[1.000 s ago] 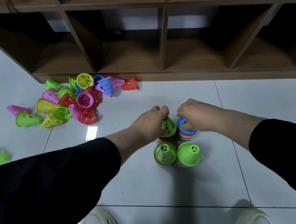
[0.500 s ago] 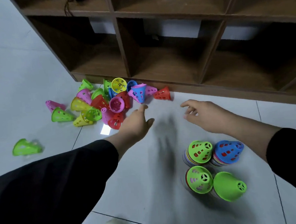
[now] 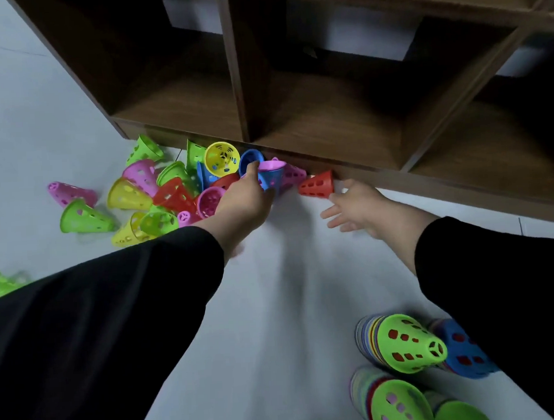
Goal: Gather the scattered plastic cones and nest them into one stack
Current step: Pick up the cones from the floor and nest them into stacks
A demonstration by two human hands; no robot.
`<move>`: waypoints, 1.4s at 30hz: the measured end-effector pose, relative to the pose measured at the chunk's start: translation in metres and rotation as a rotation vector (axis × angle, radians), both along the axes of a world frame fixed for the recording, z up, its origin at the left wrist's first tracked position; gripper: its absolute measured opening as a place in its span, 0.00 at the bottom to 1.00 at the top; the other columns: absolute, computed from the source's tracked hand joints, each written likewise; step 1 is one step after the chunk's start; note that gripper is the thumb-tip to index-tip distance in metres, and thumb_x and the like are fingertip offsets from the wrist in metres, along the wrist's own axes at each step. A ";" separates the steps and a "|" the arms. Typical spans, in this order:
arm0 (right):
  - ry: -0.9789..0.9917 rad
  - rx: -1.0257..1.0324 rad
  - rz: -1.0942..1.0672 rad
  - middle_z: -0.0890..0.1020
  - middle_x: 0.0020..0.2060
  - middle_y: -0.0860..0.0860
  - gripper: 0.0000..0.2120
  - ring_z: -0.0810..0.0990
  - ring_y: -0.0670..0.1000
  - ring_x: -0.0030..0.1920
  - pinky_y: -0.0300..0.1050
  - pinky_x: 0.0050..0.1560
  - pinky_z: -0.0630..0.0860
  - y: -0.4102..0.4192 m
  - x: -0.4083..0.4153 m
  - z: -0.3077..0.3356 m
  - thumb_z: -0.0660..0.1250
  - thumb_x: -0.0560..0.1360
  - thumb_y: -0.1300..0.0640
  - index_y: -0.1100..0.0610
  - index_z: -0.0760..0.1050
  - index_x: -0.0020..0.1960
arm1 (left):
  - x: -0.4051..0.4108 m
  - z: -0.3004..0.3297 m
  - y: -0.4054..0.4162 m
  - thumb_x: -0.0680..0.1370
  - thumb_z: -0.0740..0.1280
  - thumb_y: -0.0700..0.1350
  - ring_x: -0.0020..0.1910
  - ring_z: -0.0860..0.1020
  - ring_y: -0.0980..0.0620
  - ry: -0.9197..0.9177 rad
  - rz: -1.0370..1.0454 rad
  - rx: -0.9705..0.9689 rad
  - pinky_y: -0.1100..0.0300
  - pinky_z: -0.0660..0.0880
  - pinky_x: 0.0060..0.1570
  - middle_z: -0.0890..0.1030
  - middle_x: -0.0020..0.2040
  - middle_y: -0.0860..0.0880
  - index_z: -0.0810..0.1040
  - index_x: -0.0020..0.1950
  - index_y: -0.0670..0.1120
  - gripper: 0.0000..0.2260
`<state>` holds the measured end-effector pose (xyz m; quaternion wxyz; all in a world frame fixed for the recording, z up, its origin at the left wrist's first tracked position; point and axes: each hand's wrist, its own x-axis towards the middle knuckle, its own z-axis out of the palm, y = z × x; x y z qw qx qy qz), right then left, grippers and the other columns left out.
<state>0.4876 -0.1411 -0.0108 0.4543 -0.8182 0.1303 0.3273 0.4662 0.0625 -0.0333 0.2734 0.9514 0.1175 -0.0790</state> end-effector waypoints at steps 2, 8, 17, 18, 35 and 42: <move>0.034 0.031 -0.058 0.84 0.50 0.55 0.10 0.85 0.56 0.46 0.50 0.52 0.78 0.010 0.007 -0.013 0.53 0.84 0.54 0.47 0.69 0.63 | 0.008 -0.004 0.002 0.82 0.60 0.50 0.41 0.76 0.44 0.017 0.007 0.039 0.55 0.68 0.36 0.80 0.50 0.43 0.61 0.75 0.49 0.23; 0.224 0.080 -0.210 0.78 0.64 0.54 0.17 0.80 0.55 0.55 0.49 0.52 0.76 0.031 0.015 -0.025 0.49 0.85 0.53 0.54 0.69 0.69 | 0.011 -0.016 0.009 0.83 0.58 0.53 0.43 0.79 0.43 -0.010 -0.001 0.130 0.53 0.76 0.40 0.82 0.50 0.45 0.73 0.66 0.49 0.15; -0.066 0.015 -0.343 0.79 0.56 0.52 0.17 0.81 0.56 0.53 0.51 0.42 0.83 0.003 0.010 -0.018 0.58 0.80 0.41 0.52 0.71 0.61 | -0.026 0.010 -0.009 0.81 0.60 0.60 0.45 0.79 0.45 -0.177 0.075 -0.103 0.50 0.77 0.42 0.82 0.48 0.47 0.73 0.58 0.49 0.16; -0.108 0.037 -0.366 0.79 0.55 0.52 0.19 0.81 0.55 0.53 0.52 0.44 0.83 -0.004 0.007 -0.008 0.60 0.79 0.38 0.52 0.71 0.59 | -0.031 0.018 -0.014 0.80 0.60 0.62 0.44 0.79 0.47 -0.185 0.073 -0.164 0.49 0.78 0.43 0.81 0.48 0.49 0.72 0.55 0.50 0.16; -0.445 -0.370 0.389 0.78 0.53 0.47 0.32 0.80 0.48 0.46 0.44 0.45 0.77 -0.169 -0.194 0.189 0.74 0.68 0.41 0.36 0.63 0.68 | -0.191 0.133 -0.103 0.72 0.76 0.50 0.36 0.76 0.57 -0.068 -0.441 -0.508 0.61 0.77 0.37 0.78 0.43 0.52 0.69 0.60 0.54 0.22; -0.410 -0.668 0.889 0.75 0.62 0.53 0.39 0.76 0.56 0.57 0.49 0.56 0.73 -0.175 -0.274 0.149 0.66 0.75 0.43 0.49 0.50 0.79 | -0.246 0.124 -0.119 0.71 0.73 0.57 0.45 0.77 0.51 -0.048 -0.850 0.024 0.56 0.76 0.45 0.75 0.51 0.51 0.66 0.69 0.58 0.28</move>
